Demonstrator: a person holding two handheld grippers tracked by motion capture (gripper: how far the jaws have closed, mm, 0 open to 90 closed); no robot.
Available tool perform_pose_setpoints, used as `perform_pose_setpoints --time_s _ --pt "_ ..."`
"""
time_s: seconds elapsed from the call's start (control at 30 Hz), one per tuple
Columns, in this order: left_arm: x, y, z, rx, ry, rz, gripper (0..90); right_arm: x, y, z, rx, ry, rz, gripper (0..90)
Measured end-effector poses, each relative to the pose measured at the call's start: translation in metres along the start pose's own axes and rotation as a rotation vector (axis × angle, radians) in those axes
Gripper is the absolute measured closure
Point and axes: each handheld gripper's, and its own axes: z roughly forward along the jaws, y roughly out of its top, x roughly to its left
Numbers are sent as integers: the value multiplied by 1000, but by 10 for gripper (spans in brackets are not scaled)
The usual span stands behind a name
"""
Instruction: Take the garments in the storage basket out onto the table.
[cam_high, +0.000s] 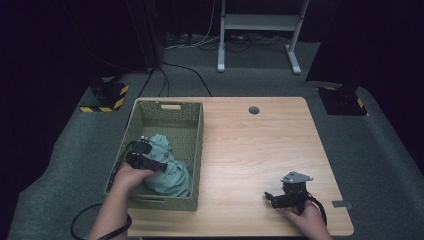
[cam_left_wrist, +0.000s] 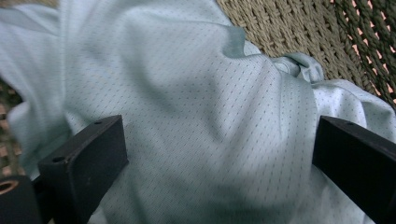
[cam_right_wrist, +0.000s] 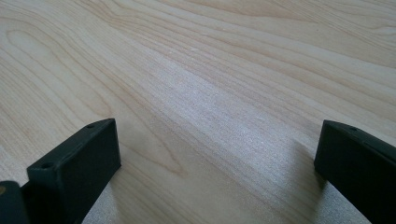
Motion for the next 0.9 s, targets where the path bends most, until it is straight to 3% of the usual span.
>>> perform_pose_setpoints --time_s 0.2,0.5,0.63,0.73,0.8,0.9 --pt "-4 6 11 19 -43 12 35 0 0 0 0 0 0 0" --pt "-6 10 29 85 -19 8 39 0 0 0 0 -1 -1 0" --pt "-7 10 31 102 -8 27 73 0 0 0 0 0 0 0" --pt "-9 9 31 113 5 53 143 0 0 0 0 0 0 0" --pt "-13 8 31 121 9 94 207 0 0 0 0 0 -1 0" --pt "-17 8 31 128 -5 106 342 0 0 0 0 0 -1 0"
